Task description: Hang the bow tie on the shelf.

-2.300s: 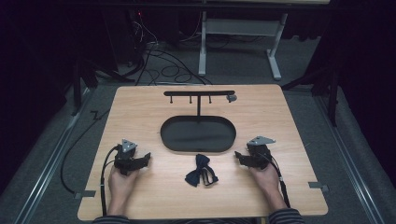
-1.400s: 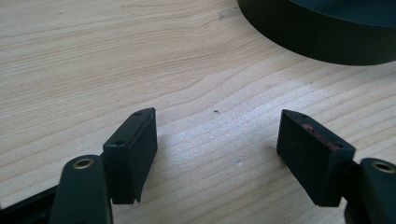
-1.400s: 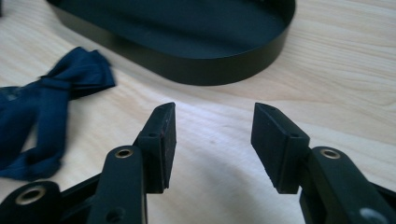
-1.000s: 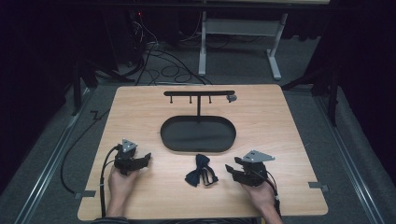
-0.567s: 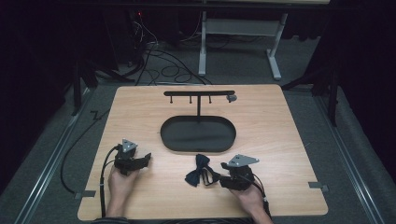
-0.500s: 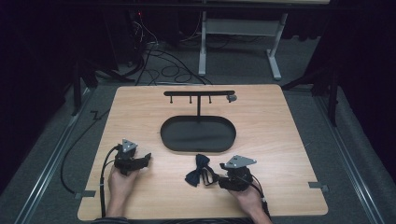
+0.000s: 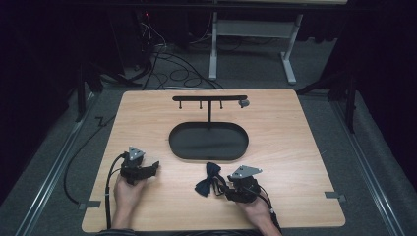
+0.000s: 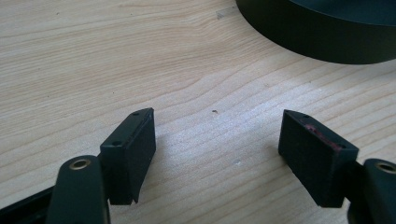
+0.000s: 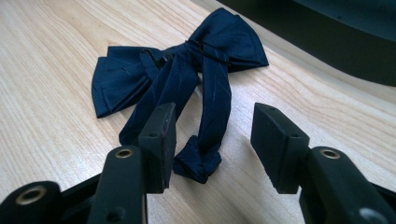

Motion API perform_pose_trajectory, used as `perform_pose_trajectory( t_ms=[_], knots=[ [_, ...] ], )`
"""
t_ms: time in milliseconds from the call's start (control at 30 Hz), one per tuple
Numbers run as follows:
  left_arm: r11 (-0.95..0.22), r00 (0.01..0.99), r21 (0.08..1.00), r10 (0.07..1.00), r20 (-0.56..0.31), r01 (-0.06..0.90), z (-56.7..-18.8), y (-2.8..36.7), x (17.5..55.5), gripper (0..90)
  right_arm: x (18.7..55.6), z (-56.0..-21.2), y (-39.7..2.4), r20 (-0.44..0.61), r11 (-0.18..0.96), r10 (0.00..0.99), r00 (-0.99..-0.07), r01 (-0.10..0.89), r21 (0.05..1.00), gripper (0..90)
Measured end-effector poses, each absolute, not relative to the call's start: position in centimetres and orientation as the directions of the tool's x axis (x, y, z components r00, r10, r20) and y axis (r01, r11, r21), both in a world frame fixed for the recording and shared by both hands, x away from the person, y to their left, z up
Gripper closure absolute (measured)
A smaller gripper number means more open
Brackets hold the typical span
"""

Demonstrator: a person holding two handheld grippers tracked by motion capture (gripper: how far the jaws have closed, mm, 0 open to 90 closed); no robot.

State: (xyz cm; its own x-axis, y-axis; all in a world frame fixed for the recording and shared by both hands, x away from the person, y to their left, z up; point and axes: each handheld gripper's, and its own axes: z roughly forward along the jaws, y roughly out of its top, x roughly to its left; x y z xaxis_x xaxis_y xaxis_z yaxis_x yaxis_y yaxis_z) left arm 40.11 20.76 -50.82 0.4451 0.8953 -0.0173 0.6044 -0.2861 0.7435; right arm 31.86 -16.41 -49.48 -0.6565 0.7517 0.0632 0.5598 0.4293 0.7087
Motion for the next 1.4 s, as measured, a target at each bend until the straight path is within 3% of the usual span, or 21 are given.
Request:
perform_pose_trajectory(
  t_ms=[333,600,1400],
  knots=[
    [-0.286,0.445,0.743,0.895,-0.017,0.604,-50.8,20.8,40.1,27.9,31.5,-49.6,-15.9,-0.022,0.508,0.730,-0.683,0.520,0.686,69.7],
    [-0.286,0.445,0.743,0.895,-0.017,0.605,-50.8,20.8,40.1,28.0,31.3,-49.6,-15.7,-0.023,0.521,0.712,-0.701,0.507,0.686,80.4],
    [-0.286,0.445,0.743,0.895,-0.017,0.605,-50.8,20.8,40.1,27.9,32.1,-46.9,-17.0,-0.069,0.498,0.741,-0.668,0.477,0.724,83.3]
  ],
)
